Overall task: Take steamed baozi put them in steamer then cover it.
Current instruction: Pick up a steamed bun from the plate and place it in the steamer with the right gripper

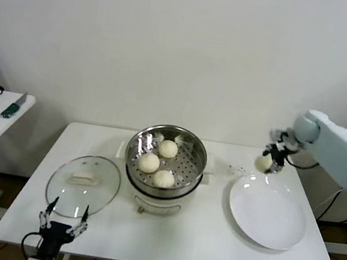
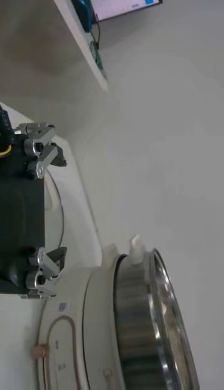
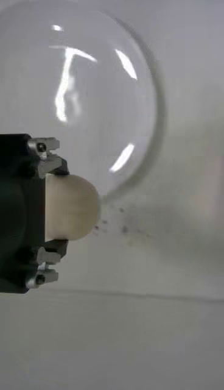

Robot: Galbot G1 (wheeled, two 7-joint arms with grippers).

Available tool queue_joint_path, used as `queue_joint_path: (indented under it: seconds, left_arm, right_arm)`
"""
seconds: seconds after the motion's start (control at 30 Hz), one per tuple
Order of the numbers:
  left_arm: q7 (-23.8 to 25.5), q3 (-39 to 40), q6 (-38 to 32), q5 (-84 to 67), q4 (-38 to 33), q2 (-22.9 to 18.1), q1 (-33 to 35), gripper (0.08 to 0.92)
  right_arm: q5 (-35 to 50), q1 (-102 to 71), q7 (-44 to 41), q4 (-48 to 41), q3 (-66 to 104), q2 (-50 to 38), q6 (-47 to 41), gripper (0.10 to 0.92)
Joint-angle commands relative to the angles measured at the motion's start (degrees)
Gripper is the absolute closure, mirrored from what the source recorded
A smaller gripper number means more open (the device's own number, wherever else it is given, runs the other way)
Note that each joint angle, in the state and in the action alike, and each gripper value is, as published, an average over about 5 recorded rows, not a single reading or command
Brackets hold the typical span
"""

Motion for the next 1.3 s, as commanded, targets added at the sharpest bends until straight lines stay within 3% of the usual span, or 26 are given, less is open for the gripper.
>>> queue_joint_path:
  seconds: [0.03,0.23,0.57,1.3]
  left_arm:
    - [0.13,1.91,-0.05,0.26,-0.98,1.23,0.74,0.177]
    - [0.21,3.29,-0.21,0.62,-1.35,1.64,0.64,0.177]
    - [0.23,3.54,-0.43,0.48,-0.77,1.61,-0.25,0.177]
    - [0.21,2.44,-0.45,-0.87,0.93,2.79,-1.65,0.177]
  right_arm:
    - [33.39,22.15,3.53,7.04,-24.33,10.32,-8.88,0.347]
    - [42.09,24.51,6.64,10.74,-30.15,17.09,-11.06,0.346]
    - [46.37,21.06,8.59,8.89,-32.48,26.22,-12.23,0.345]
    - [41.09,12.34,6.50,3.81,-35.58,31.41,-11.46,0.336]
